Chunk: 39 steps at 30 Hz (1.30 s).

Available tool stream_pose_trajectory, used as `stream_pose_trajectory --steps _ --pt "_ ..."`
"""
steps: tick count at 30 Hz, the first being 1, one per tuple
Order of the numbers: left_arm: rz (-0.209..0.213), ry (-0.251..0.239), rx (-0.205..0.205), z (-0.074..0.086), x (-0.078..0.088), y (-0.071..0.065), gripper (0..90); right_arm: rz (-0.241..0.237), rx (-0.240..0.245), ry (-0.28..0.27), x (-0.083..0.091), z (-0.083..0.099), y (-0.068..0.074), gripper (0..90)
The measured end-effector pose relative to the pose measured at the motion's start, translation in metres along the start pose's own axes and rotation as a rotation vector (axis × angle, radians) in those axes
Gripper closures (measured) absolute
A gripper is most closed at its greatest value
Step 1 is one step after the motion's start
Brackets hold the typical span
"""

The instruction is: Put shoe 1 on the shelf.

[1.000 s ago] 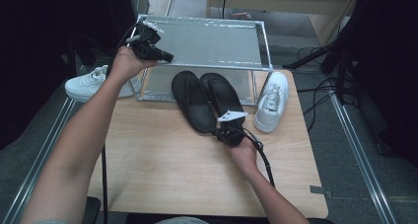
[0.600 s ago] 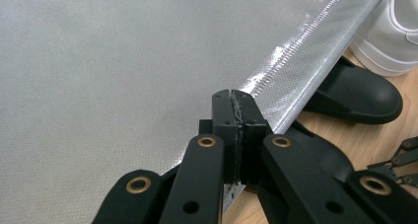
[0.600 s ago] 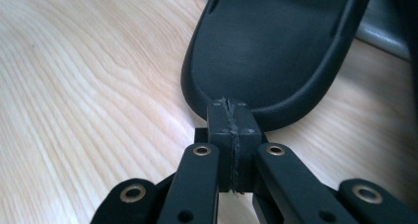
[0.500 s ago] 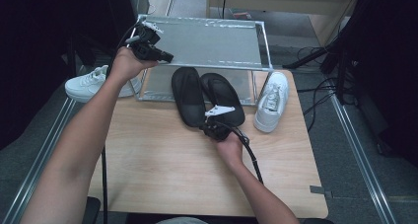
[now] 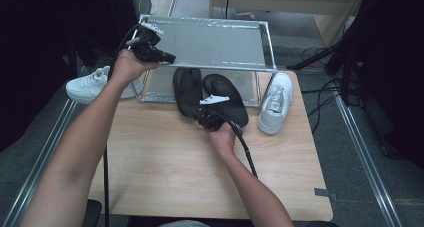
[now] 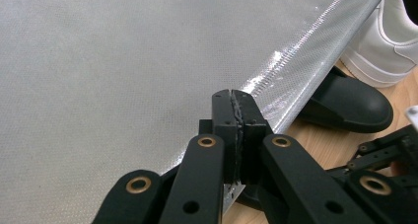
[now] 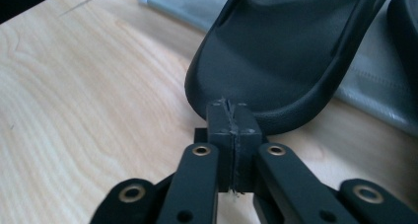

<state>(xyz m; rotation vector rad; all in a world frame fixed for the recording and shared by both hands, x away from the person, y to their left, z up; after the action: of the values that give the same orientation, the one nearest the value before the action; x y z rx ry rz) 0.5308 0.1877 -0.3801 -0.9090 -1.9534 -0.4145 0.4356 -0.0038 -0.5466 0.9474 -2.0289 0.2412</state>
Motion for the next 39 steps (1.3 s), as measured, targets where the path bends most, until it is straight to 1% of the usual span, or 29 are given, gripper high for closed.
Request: stream_pose_trajectory --steps 3,6,8,9,13,16,20,21,23,24,25,28,30,31,33,34,37,39 --pt "-0.004 0.002 0.0 0.0 0.0 0.0 90.0 0.0 -0.02 -0.003 -0.006 -0.007 -0.001 90.0" --pt "0.01 0.002 0.009 0.0 0.0 0.001 90.0 -0.005 -0.034 0.0 -0.011 -0.015 -0.002 90.0" --pt "0.004 -0.001 0.009 0.0 0.0 0.0 90.0 -0.003 -0.038 -0.001 -0.015 -0.019 -0.003 90.0" --pt "0.002 0.005 0.002 0.0 0.0 0.0 90.0 -0.002 -0.042 -0.004 -0.017 -0.02 -0.003 90.0" --pt "0.014 0.004 0.012 0.0 0.0 0.001 90.0 0.005 -0.061 -0.021 -0.023 -0.026 -0.005 90.0" --pt "0.008 0.003 0.011 0.0 0.0 0.001 90.0 0.005 -0.074 -0.022 -0.026 -0.03 -0.006 90.0" --pt "0.005 0.005 0.012 0.0 0.0 0.001 90.0 0.019 -0.083 -0.02 -0.03 -0.035 -0.011 90.0" --pt "0.006 0.004 0.012 0.0 0.0 0.001 90.0 0.015 -0.091 -0.021 -0.03 -0.035 -0.012 90.0" --pt "0.01 0.005 0.011 0.0 0.0 0.001 90.0 -0.009 -0.119 -0.019 -0.03 -0.034 -0.015 90.0" --pt "0.012 0.005 0.012 0.0 0.0 0.001 90.0 -0.019 -0.128 -0.011 -0.029 -0.033 -0.015 90.0" --pt "0.013 0.005 0.012 0.0 0.0 0.001 90.0 -0.022 -0.125 -0.011 -0.027 -0.032 -0.016 90.0" --pt "0.012 0.005 0.012 0.0 0.0 0.001 90.0 -0.018 -0.103 -0.01 -0.018 -0.028 -0.016 90.0" --pt "0.014 0.003 0.019 0.0 0.0 0.001 90.0 -0.018 -0.091 -0.023 -0.01 -0.024 -0.015 90.0" --pt "0.016 0.0 0.027 -0.001 -0.001 0.001 90.0 -0.021 -0.091 -0.024 -0.006 -0.022 -0.015 90.0" --pt "0.015 0.003 0.03 -0.001 0.0 0.001 90.0 -0.023 -0.08 -0.026 0.001 -0.018 -0.015 90.0" --pt "0.014 0.003 0.029 -0.001 0.0 0.001 90.0 -0.032 -0.076 -0.025 0.005 -0.016 -0.014 90.0" --pt "0.015 0.003 0.03 -0.001 0.0 0.001 90.0 -0.033 -0.049 -0.03 0.016 -0.01 -0.013 90.0" --pt "0.016 0.007 0.031 -0.001 0.0 0.001 90.0 -0.038 -0.043 -0.027 0.024 -0.004 -0.013 90.0"
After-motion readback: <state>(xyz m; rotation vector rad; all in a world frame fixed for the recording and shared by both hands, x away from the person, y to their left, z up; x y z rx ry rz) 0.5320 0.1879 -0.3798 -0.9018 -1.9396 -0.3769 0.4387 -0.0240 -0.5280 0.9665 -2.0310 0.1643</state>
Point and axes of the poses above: each handheld gripper's, and its own axes: x roughly backward along the jaws, z roughly out of its underside, y roughly to its left, the point moved 4 cm from there along -x, roughly forward along the jaws, and after that the axes turned 15 degrees about y, right-handed, at the moved point
